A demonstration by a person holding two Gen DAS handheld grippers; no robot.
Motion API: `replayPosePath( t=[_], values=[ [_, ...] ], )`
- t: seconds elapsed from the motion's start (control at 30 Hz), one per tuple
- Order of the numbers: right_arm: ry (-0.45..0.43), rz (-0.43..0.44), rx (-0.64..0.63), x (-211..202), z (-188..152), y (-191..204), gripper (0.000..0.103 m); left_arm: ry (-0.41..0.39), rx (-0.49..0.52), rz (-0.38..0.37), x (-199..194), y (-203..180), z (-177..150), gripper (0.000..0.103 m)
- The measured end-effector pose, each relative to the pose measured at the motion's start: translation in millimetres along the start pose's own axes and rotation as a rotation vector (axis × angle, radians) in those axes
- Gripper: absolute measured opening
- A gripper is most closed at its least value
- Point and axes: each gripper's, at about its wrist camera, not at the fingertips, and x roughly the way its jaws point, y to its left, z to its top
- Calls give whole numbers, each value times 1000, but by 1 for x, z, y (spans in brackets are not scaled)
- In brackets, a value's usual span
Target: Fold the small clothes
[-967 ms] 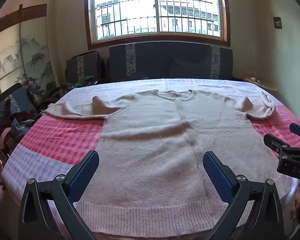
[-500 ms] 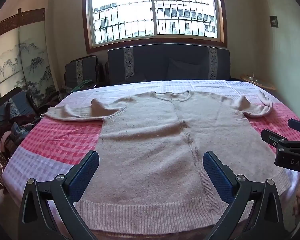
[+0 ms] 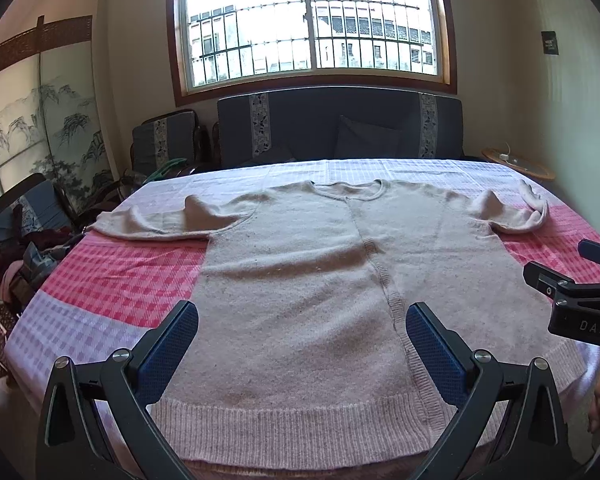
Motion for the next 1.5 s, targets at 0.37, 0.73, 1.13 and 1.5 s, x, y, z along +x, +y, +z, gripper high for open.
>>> replayPosePath(
  t=[0.37, 0.73, 1.13, 1.5],
  values=[
    [16, -4, -10, 5, -2, 4, 103, 2, 0, -9, 1, 2, -2, 103],
    [20, -4, -13, 5, -2, 5, 103, -2, 3, -8, 3, 2, -2, 103],
    [29, -4, -9, 9, -4, 4, 103, -2, 5, -7, 4, 3, -1, 103],
    [71, 32, -2, 25, -4, -5, 103, -9, 28, -14, 12, 1, 4, 103]
  ],
)
